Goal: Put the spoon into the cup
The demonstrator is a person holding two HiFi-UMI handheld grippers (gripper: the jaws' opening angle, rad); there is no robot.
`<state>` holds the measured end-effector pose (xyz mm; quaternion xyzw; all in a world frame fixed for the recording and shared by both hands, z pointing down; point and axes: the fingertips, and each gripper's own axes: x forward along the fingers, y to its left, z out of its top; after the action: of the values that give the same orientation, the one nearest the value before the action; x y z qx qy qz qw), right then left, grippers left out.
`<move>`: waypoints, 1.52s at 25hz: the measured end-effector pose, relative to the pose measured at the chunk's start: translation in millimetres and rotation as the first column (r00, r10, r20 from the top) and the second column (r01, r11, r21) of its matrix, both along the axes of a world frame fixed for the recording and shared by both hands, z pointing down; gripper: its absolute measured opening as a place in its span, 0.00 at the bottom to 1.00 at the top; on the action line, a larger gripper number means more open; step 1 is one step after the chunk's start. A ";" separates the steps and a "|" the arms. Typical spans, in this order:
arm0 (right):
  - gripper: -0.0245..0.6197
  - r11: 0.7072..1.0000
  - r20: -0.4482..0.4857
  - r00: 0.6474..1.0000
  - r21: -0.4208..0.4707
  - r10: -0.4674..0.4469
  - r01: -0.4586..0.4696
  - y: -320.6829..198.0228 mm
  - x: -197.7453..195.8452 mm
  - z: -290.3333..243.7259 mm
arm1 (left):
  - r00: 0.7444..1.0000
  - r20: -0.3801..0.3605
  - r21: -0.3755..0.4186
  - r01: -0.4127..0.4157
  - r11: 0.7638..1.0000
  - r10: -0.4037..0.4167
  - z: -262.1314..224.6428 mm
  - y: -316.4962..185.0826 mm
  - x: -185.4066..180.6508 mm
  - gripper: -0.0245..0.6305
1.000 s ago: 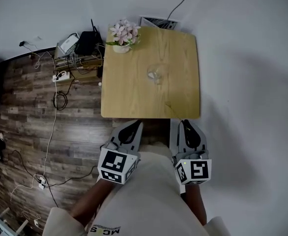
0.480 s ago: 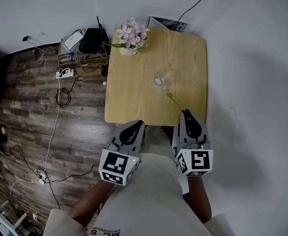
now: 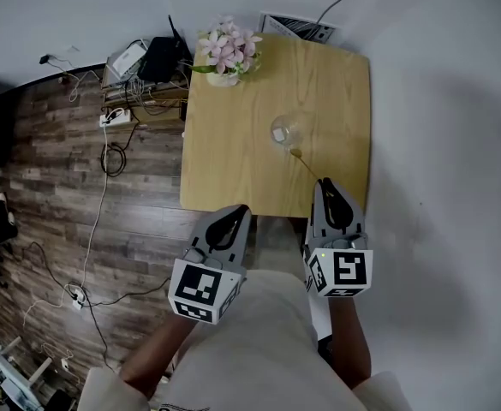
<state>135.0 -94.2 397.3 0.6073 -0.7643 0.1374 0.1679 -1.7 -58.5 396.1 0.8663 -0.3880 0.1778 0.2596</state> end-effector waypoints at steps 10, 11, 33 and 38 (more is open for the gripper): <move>0.12 0.998 0.010 0.999 -0.054 -0.040 0.040 -36.1 3.2 55.6 | 0.998 0.047 -0.047 0.039 0.998 -0.037 26.9 -0.3 6.3 0.05; 0.12 0.997 0.012 0.999 -0.061 -0.043 0.044 -39.3 2.2 61.5 | 0.998 0.050 -0.050 0.043 0.998 -0.040 27.6 -0.9 6.8 0.05; 0.12 0.986 0.005 0.999 -0.159 -0.048 0.048 -89.8 -9.1 158.1 | 0.993 0.093 -0.092 0.083 0.992 -0.075 52.7 -20.7 3.2 0.05; 0.12 0.988 -0.023 0.999 -0.153 -0.039 0.035 -93.9 -8.0 166.1 | 0.993 0.091 -0.094 0.082 0.992 -0.074 54.8 -23.0 3.4 0.05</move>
<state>127.0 -188.1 563.3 0.5802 -0.7604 0.1842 0.2263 1.6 -81.5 450.9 0.8281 -0.4235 0.2238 0.2912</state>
